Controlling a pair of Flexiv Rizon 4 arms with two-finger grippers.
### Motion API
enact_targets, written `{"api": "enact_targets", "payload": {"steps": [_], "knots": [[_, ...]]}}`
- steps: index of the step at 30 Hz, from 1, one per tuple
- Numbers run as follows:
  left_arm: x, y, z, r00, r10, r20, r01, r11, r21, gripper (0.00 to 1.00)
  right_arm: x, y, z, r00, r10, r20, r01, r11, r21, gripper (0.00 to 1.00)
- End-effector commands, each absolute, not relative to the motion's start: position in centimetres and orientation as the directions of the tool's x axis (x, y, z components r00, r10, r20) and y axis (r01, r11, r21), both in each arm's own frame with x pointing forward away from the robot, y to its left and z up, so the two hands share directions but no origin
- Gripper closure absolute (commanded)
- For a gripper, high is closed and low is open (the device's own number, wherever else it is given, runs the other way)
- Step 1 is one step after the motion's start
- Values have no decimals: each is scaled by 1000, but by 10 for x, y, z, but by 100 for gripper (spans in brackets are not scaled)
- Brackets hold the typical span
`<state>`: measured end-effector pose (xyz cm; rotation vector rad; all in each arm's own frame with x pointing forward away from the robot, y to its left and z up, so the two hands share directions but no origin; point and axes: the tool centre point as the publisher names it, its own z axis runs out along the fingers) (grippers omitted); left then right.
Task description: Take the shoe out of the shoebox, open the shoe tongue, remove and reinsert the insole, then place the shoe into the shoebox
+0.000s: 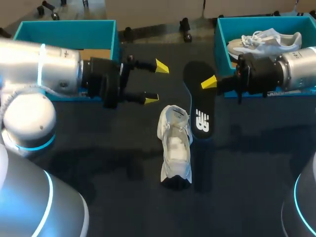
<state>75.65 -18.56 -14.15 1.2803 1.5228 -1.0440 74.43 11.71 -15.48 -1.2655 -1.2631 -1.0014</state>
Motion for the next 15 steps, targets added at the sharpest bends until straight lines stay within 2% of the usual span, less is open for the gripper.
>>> {"api": "enact_targets", "payload": {"steps": [1,6,10,12,15], "knots": [[758,-197,-149,-103,190,-976,985,153,-74,0,746,134,-154,92,124,988,990,94,-104,100],[764,-203,-152,-117,178,-977,983,164,-88,0,742,145,-151,90,133,987,991,88,-103,100],[768,-208,-150,-124,159,-979,981,170,-97,7,738,151,-151,90,136,987,991,83,-102,100],[770,-212,-149,-130,153,-980,979,174,-103,15,736,156,-151,91,135,987,991,81,-102,100],[772,-217,-149,-132,145,-981,979,176,-106,19,736,162,-151,89,131,987,992,82,-100,100]]}}
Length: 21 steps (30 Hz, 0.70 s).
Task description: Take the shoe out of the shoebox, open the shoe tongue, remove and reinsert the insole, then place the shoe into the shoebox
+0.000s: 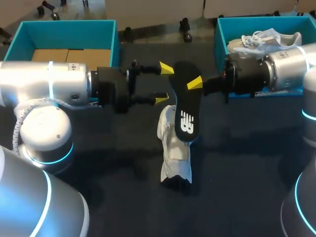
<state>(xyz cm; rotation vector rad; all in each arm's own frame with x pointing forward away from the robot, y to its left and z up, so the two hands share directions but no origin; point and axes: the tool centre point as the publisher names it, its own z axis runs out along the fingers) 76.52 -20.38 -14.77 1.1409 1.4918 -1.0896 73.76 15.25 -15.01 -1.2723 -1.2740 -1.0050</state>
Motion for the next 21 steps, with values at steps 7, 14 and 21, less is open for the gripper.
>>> {"api": "enact_targets", "payload": {"steps": [7,14,21], "knots": [[775,-223,-152,-145,136,-980,975,187,-119,49,735,170,-150,80,127,989,993,79,-91,100],[777,-227,-155,-169,126,-978,967,212,-140,60,733,173,-149,82,131,988,993,77,-93,100],[779,-227,-156,-172,132,-976,967,210,-142,67,731,173,-148,78,132,988,994,71,-88,100]]}}
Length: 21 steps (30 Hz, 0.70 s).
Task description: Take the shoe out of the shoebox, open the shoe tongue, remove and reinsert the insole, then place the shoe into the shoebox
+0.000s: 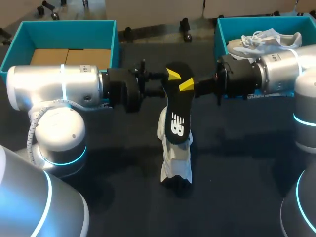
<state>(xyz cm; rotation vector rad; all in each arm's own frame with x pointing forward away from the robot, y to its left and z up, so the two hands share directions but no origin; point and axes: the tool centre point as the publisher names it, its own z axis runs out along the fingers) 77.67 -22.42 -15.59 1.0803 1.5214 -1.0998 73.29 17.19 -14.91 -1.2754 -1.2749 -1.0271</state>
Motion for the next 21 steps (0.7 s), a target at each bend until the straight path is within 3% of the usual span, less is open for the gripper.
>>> {"api": "enact_targets", "payload": {"steps": [1,12,19,20,21], "knots": [[780,-227,-156,-172,133,-976,967,210,-142,67,731,172,-148,78,132,988,994,70,-88,100],[781,-226,-159,-187,143,-972,964,219,-153,99,733,170,-150,73,129,989,994,77,-84,100],[779,-230,-161,-205,140,-969,963,208,-173,100,734,170,-151,63,123,990,994,81,-74,100],[779,-230,-161,-216,140,-966,961,203,-186,100,734,169,-151,59,127,990,995,75,-69,83],[779,-230,-161,-232,141,-962,959,200,-202,100,733,167,-151,50,135,990,996,61,-59,0]]}}
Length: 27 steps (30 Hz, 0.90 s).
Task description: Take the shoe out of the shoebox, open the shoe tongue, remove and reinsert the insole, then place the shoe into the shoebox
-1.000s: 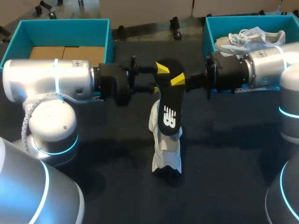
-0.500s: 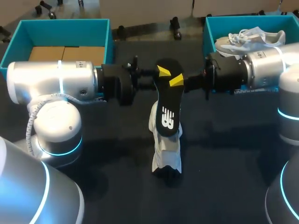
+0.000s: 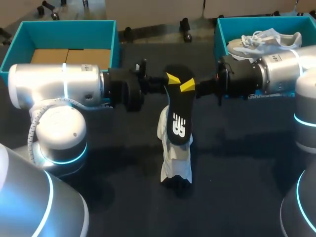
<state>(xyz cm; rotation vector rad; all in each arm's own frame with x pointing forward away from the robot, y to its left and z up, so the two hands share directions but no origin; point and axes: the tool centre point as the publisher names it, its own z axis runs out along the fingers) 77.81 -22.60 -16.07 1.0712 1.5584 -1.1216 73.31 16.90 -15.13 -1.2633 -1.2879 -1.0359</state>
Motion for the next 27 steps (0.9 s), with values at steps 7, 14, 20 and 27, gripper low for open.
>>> {"api": "enact_targets", "payload": {"steps": [7,14,20,27], "knots": [[779,-225,-164,-252,165,-953,963,145,-229,100,722,146,-152,22,189,982,1000,9,-24,0],[771,-215,-165,-289,170,-942,955,112,-273,100,714,120,-153,-41,277,960,999,-5,44,0],[766,-206,-164,-318,165,-934,947,108,-303,100,705,91,-152,-126,373,919,990,-10,140,0],[755,-198,-164,-375,160,-913,927,76,-367,100,703,74,-156,-314,446,838,949,111,297,0]]}}
